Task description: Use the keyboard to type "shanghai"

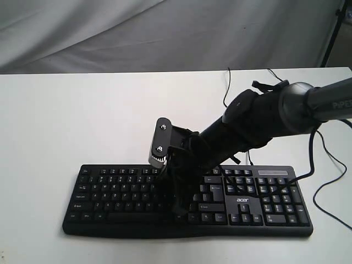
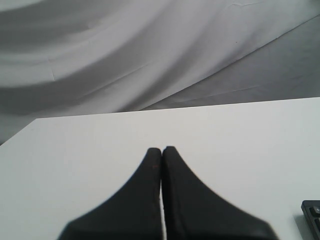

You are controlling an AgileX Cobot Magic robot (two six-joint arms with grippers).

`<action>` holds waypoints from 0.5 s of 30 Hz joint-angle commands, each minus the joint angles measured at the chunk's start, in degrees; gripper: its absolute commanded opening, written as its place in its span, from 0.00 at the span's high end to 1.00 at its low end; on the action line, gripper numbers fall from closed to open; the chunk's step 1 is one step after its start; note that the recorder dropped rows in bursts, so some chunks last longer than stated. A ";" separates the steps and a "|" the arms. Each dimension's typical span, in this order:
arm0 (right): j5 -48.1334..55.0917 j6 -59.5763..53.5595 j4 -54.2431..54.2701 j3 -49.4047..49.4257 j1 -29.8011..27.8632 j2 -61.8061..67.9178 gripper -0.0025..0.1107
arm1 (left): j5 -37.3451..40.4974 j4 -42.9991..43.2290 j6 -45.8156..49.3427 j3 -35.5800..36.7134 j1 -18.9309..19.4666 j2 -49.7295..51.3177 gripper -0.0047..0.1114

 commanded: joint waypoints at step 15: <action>1.17 -0.89 -0.13 0.01 -0.10 0.07 0.98 | -0.16 -0.03 -0.16 0.29 -0.22 0.18 0.95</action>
